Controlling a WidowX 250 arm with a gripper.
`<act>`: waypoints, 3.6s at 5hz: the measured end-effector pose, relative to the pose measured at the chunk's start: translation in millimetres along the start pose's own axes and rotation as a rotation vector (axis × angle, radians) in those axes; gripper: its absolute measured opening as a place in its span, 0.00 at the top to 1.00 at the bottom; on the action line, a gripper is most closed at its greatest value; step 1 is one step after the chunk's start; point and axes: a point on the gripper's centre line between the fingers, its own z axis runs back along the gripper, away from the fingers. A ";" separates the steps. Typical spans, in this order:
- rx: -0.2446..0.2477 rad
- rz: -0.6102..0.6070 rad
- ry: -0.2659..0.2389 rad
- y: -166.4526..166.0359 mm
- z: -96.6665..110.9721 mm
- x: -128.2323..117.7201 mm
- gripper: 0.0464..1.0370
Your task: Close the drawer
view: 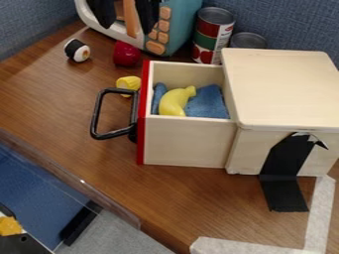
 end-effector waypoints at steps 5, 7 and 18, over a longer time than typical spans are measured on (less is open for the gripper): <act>0.021 -0.633 0.218 48.5 -41.2 -25.9 0.04; 0.090 -1.000 0.287 53.0 -65.8 -39.6 0.04; -0.022 -1.051 0.294 48.5 -110.8 -88.1 0.04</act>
